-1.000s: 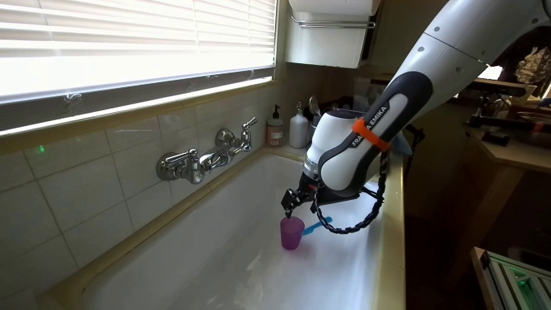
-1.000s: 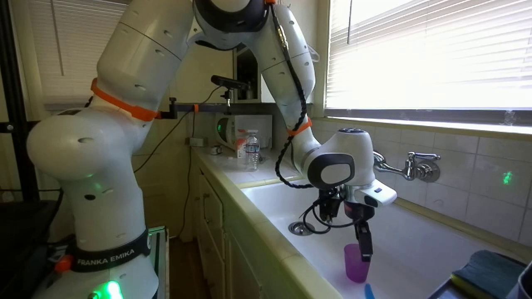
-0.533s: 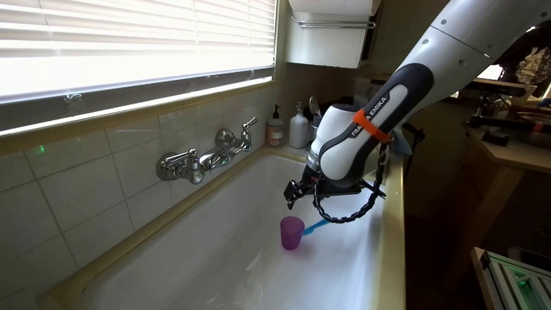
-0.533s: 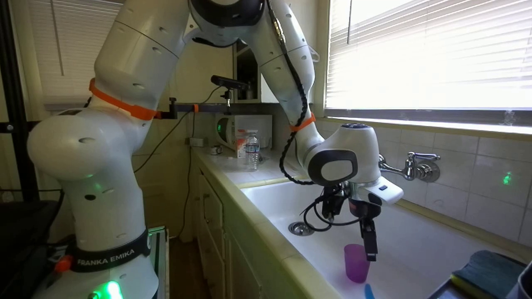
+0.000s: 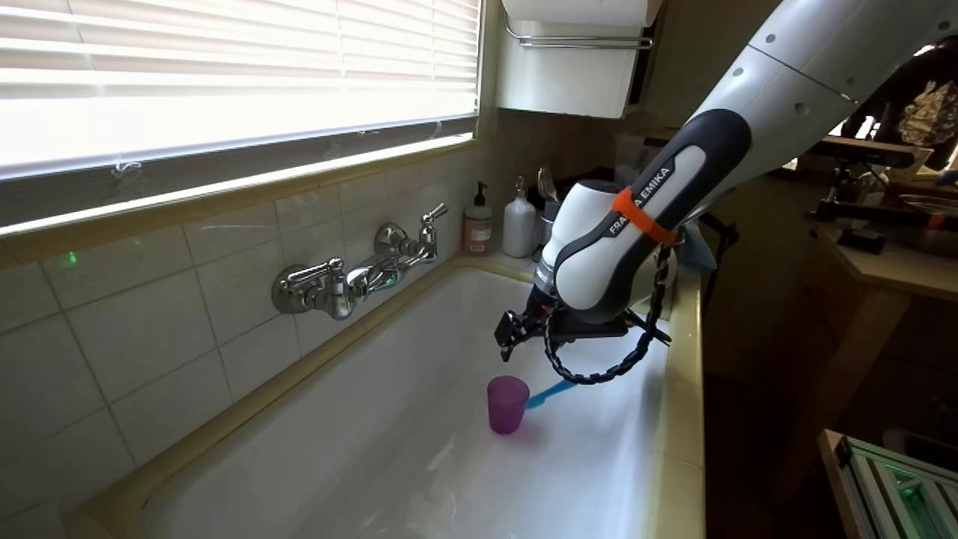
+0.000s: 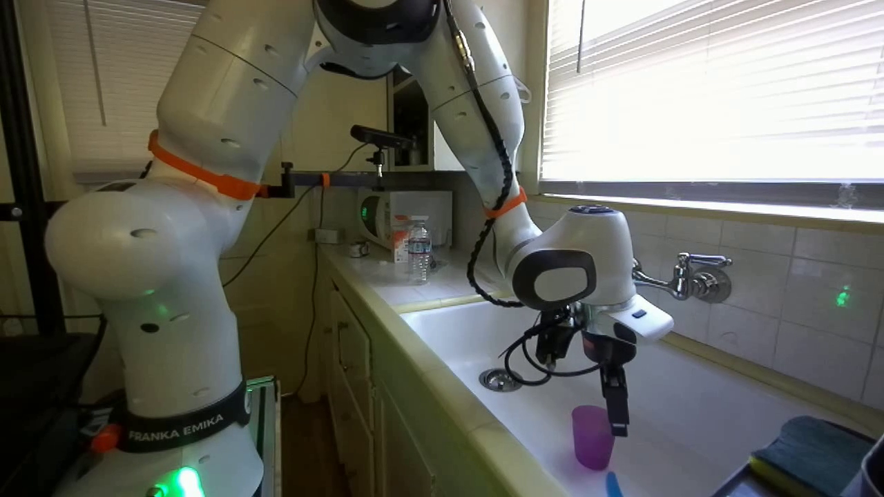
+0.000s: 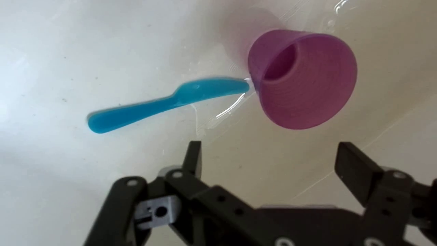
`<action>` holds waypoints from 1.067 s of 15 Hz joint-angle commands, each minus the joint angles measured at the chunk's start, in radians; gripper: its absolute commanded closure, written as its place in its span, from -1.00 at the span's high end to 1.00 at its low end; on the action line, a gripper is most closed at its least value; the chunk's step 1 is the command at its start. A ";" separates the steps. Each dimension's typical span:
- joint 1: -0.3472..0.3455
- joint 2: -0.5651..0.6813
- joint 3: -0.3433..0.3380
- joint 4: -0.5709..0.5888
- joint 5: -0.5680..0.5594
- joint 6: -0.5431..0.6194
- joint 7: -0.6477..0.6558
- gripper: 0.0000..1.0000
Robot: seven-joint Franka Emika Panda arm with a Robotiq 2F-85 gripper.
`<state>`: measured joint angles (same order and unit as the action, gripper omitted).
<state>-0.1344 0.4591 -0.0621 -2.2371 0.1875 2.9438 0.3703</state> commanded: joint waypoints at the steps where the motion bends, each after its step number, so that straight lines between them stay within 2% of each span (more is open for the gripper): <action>1: 0.028 0.048 -0.059 0.065 0.052 -0.020 0.052 1.00; 5: -0.043 0.097 -0.016 0.160 0.127 -0.088 0.025 1.00; 8: -0.083 0.134 0.015 0.241 0.165 -0.208 -0.010 1.00; 12: -0.078 0.197 -0.011 0.345 0.150 -0.370 0.002 1.00; 16: -0.082 0.266 -0.014 0.438 0.155 -0.481 0.001 1.00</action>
<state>-0.2094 0.6544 -0.0763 -1.8899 0.3167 2.5418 0.3919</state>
